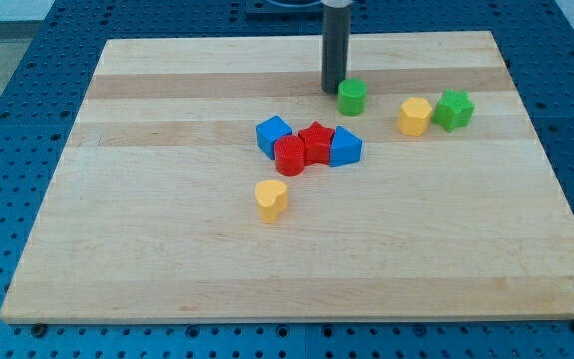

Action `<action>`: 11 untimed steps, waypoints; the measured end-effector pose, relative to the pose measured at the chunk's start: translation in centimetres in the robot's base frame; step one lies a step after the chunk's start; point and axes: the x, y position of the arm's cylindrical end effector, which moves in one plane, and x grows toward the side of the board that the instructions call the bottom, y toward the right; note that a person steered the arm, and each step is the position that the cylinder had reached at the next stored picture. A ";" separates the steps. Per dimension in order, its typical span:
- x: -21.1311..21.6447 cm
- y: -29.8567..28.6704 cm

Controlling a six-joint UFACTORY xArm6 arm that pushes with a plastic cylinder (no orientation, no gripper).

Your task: Slightly move the green circle above the yellow hexagon

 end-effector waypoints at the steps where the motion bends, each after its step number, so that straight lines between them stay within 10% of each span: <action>1: 1.6 1.5; 11: 3.2 3.7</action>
